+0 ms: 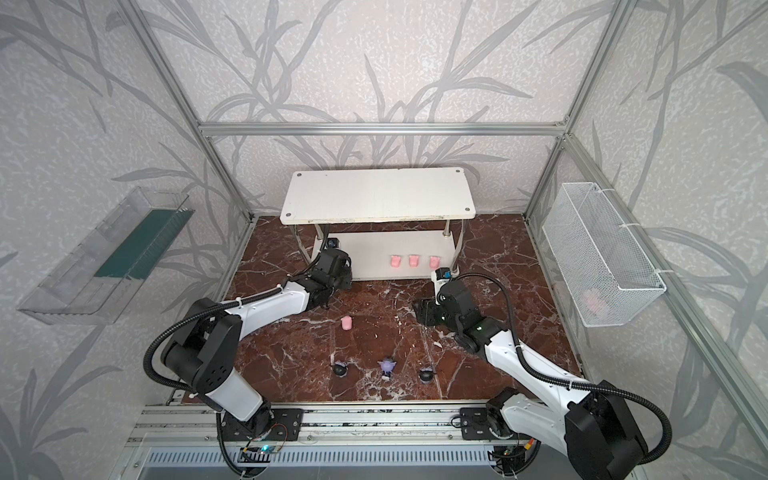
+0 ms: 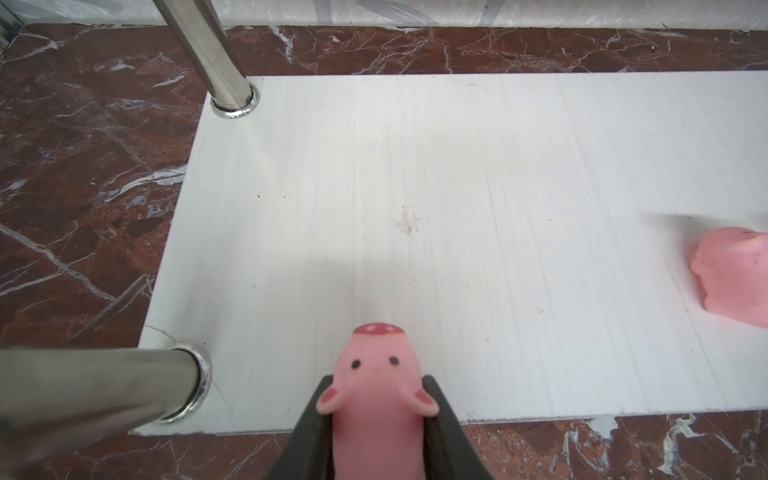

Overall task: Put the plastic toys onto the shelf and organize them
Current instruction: 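Carry the pink pig with the left gripper onto the lower shelf and release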

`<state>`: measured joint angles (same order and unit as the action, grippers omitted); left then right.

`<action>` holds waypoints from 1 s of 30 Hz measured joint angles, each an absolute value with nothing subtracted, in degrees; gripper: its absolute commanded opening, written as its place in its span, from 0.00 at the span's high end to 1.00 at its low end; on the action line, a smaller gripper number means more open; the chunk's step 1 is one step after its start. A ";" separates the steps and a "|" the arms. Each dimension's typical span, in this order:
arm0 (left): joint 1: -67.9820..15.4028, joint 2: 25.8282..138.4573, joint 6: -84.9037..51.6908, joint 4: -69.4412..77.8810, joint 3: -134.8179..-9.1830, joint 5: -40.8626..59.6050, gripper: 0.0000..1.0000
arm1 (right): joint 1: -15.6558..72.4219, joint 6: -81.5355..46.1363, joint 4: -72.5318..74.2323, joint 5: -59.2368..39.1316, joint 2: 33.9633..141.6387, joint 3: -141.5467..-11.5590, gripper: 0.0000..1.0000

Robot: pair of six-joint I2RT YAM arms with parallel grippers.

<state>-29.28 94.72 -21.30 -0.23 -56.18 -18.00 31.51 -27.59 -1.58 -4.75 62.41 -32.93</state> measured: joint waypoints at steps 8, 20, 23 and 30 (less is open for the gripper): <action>-29.10 97.91 -19.90 0.95 -58.52 -17.93 0.68 | 31.29 -27.57 -1.56 -5.06 62.41 -32.93 0.31; -27.83 100.42 -19.73 1.37 -59.16 -18.46 0.68 | 30.61 -27.59 -1.54 -5.13 62.41 -32.16 0.31; -27.55 100.90 -19.75 1.74 -59.27 -18.44 0.68 | 30.48 -27.59 -1.54 -5.28 62.41 -31.90 0.31; -26.63 101.69 -20.47 2.20 -60.03 -18.41 0.68 | 30.30 -27.62 -1.52 -5.58 62.41 -31.70 0.31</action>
